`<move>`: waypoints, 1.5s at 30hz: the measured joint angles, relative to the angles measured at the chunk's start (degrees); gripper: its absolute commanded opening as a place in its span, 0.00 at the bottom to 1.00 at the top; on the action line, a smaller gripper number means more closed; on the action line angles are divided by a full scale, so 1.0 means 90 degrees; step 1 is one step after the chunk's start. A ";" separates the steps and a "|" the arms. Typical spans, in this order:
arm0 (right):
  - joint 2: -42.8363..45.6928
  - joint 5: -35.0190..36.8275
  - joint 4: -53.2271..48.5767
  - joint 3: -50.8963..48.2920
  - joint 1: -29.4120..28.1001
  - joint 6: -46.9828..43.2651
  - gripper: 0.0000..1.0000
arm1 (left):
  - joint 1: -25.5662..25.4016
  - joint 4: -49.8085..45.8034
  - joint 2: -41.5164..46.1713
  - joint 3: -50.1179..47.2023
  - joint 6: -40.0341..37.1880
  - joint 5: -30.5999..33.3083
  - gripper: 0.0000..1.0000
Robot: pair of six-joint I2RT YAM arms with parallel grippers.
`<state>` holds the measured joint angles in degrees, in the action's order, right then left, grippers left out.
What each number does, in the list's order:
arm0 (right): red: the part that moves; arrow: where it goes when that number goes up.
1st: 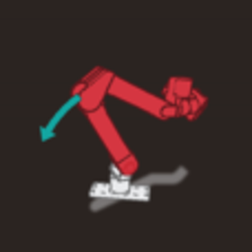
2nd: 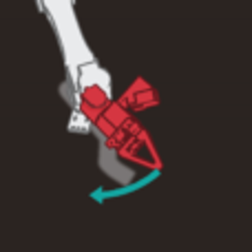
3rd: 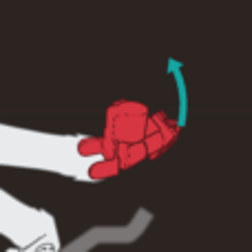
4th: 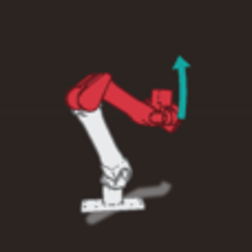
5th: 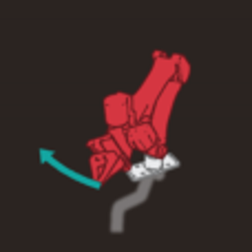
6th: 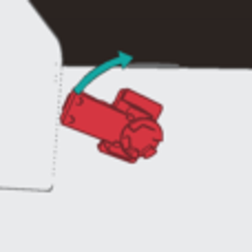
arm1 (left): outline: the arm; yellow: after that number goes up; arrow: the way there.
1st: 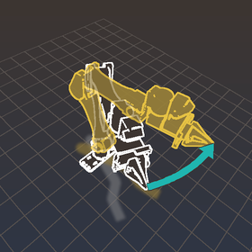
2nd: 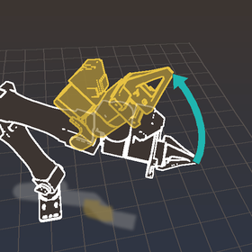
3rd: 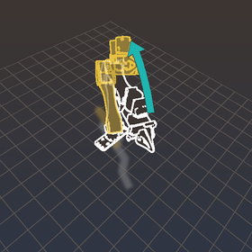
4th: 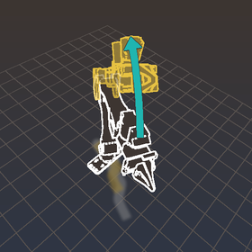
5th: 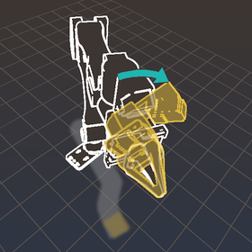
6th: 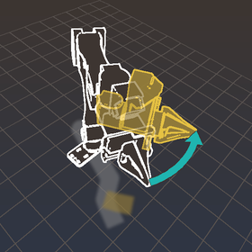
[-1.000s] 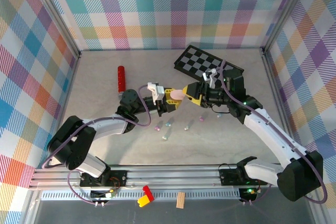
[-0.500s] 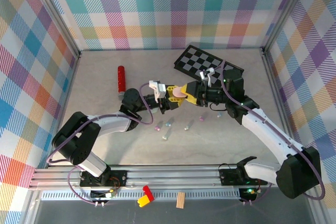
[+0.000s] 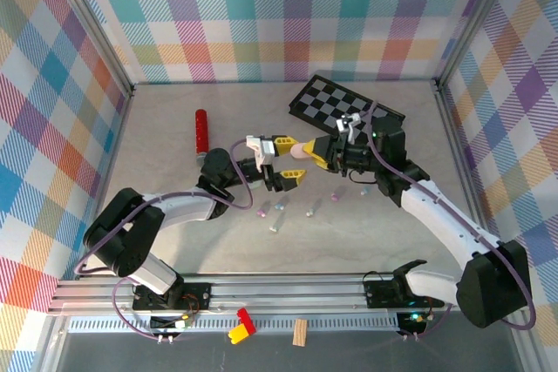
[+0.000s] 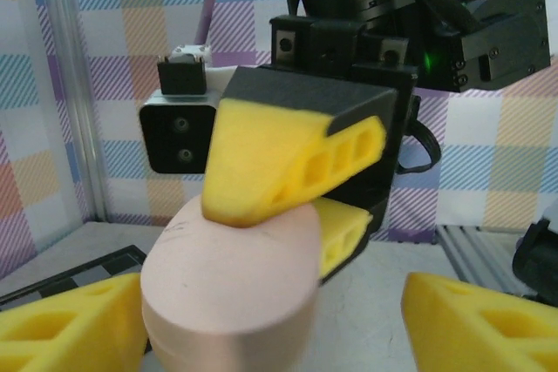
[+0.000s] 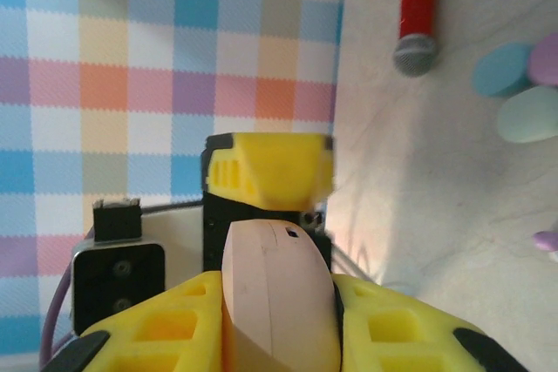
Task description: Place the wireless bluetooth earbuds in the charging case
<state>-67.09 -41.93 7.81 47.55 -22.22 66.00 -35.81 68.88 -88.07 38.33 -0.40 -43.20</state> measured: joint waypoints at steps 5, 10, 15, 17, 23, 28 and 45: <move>0.0012 0.0549 -0.0192 -0.0330 0.0457 -0.0211 0.18 | 0.0061 -0.0410 0.0478 -0.0398 -0.0155 0.0104 1.00; -0.0709 0.1076 -0.0401 -0.0306 0.0551 -0.0770 0.18 | 0.0185 -0.1513 0.1421 -0.0894 -0.0408 0.0425 1.00; -0.2108 0.1479 -0.0464 0.0046 0.0435 -0.1175 0.18 | 0.0209 -0.3349 0.2579 -0.0996 -0.0733 0.1294 1.00; -0.2769 0.1600 -0.0435 0.0406 0.0289 -0.1277 0.18 | 0.0209 -0.4131 0.2917 -0.0937 -0.0780 0.1809 1.00; -0.4512 0.1734 -0.0197 0.1736 -0.0185 -0.1382 0.19 | 0.0211 -0.6144 0.3310 -0.0714 -0.0906 0.3155 1.00; -0.5778 0.1712 0.0017 0.2863 -0.0369 -0.1370 0.19 | 0.0216 -0.7487 0.3317 -0.0355 -0.0908 0.4002 1.00; -0.6479 0.1855 -0.0894 0.4233 -0.0340 -0.2256 0.82 | 0.0221 -0.8531 0.2771 0.0039 -0.1020 0.4828 1.00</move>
<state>-125.40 -25.23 -0.23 85.65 -25.28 45.69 -33.82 -7.90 -63.13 38.68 -9.58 0.25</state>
